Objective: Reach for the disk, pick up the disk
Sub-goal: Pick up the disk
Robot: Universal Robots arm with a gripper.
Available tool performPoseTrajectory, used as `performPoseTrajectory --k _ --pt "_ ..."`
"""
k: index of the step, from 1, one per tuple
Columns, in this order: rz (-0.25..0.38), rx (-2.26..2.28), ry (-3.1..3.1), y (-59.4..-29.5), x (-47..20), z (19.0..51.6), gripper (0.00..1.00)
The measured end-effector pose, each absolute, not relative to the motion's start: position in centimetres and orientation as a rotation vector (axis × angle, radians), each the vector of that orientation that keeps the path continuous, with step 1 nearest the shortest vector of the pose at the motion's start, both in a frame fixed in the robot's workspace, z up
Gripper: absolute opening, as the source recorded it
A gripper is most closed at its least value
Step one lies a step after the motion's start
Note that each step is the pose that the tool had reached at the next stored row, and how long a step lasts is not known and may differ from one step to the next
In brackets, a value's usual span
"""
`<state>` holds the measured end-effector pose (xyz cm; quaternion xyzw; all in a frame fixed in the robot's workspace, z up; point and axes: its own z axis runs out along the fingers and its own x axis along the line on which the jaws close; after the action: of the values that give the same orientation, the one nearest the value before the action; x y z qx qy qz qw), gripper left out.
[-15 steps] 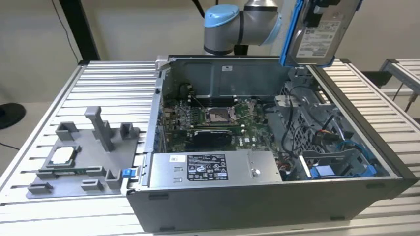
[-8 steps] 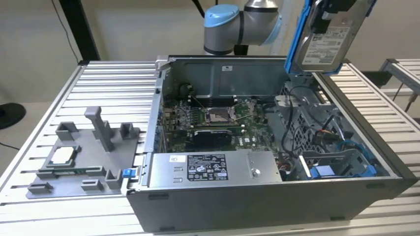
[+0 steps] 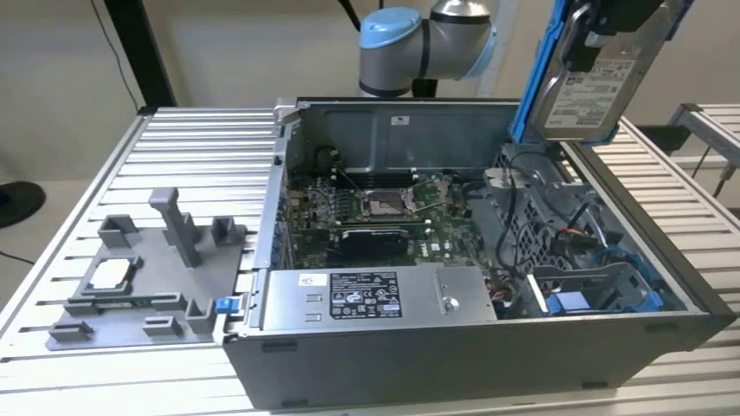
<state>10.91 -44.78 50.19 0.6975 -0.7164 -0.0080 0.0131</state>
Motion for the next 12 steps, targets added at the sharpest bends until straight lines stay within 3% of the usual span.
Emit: performPoseTrajectory --k 12 --pt "-0.027 2.172 -2.231 -50.1 11.2 50.1 0.0"
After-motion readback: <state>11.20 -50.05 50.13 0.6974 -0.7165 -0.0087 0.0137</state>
